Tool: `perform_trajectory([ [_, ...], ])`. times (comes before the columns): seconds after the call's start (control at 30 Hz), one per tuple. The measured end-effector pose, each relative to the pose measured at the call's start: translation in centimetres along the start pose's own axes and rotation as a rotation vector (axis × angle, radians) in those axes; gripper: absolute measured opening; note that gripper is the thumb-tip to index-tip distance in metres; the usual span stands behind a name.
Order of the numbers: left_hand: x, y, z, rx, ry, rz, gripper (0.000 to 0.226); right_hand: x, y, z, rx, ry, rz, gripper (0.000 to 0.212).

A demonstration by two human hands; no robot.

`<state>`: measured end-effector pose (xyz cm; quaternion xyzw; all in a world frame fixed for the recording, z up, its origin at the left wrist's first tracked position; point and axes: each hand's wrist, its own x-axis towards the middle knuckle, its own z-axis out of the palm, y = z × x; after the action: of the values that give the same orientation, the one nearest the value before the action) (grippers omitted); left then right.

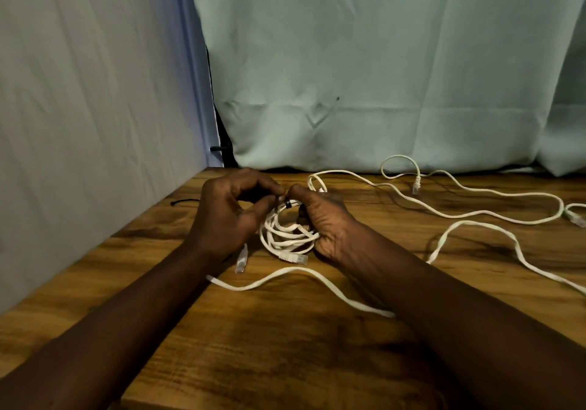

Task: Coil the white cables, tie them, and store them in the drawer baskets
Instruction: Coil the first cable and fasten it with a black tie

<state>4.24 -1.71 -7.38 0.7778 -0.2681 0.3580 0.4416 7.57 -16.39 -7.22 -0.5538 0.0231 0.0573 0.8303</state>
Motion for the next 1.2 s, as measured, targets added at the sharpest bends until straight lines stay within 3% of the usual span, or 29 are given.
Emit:
perform_trajectory([
  [0.13, 0.0, -0.1, -0.2, 0.188, -0.136, 0.090, 0.019, 0.4, 0.0, -0.4, 0.015, 0.021, -0.015, 0.018],
  [0.27, 0.1, 0.1, -0.6, 0.199, -0.189, 0.113, 0.021, 0.1, 0.0, -0.2, 0.011, 0.027, -0.006, 0.014],
  [0.5, 0.0, -0.5, 0.2, -0.104, -0.129, -0.197, 0.013, -0.3, -0.2, -0.8, -0.042, -0.032, 0.027, 0.020],
  [0.6, -0.2, -0.8, 0.5, -0.150, -0.127, -0.290, 0.015, -0.7, -0.2, -0.6, -0.058, -0.056, -0.005, 0.007],
  [0.67, -0.3, -0.9, 0.6, -0.170, -0.127, -0.353, 0.019, -0.8, 0.0, -0.6, -0.092, -0.060, -0.032, 0.028],
  [0.77, -0.4, -1.2, 0.6, -0.155, -0.159, -0.438, 0.022, -0.9, 0.1, -0.6, -0.116, -0.076, -0.088, 0.029],
  [0.97, -0.4, -0.5, 0.5, -0.075, -0.304, -0.420, 0.030, -1.3, -0.1, -0.9, -0.218, -0.130, -0.156, 0.011],
  [1.1, -0.3, -0.9, 0.6, -0.013, -0.251, -0.400, 0.035, -1.2, 0.0, -0.8, -0.243, -0.129, -0.189, 0.011],
  [1.2, -0.3, -0.8, 0.9, -0.128, -0.181, -0.445, 0.029, -0.8, 0.3, -0.8, -0.212, -0.120, -0.184, 0.010],
])
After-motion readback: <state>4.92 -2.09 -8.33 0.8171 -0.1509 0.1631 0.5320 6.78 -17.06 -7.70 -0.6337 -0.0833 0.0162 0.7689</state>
